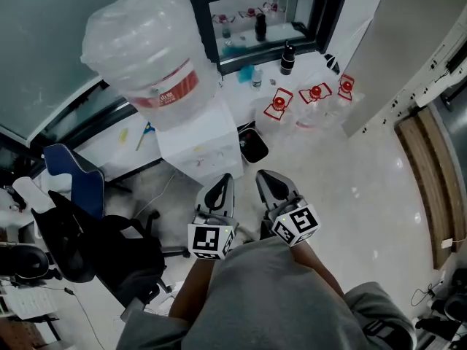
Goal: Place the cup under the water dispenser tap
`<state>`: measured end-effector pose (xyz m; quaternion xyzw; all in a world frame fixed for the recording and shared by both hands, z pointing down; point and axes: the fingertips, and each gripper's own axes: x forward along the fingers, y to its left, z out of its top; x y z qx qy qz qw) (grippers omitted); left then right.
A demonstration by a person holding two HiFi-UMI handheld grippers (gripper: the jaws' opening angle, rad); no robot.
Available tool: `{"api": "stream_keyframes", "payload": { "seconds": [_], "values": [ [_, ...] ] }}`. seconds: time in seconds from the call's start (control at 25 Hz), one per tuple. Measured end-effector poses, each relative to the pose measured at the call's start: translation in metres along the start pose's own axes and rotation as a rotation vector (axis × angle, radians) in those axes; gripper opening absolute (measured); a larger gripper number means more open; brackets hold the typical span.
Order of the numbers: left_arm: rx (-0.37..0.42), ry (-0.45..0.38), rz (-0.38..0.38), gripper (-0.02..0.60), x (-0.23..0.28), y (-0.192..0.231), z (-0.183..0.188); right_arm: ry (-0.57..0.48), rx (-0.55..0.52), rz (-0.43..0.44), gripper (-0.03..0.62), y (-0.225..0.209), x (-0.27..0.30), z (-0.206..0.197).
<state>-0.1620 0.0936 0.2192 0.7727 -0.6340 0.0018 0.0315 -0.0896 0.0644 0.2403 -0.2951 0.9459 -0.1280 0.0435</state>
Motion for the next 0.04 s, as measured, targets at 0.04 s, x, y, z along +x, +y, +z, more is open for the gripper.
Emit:
{"api": "stream_keyframes", "payload": {
  "seconds": [0.04],
  "values": [
    [-0.002, -0.001, 0.006, 0.011, -0.001, 0.003, -0.0011, 0.0, -0.008, 0.005, 0.011, 0.0015, 0.0018, -0.0004]
  ]
}}
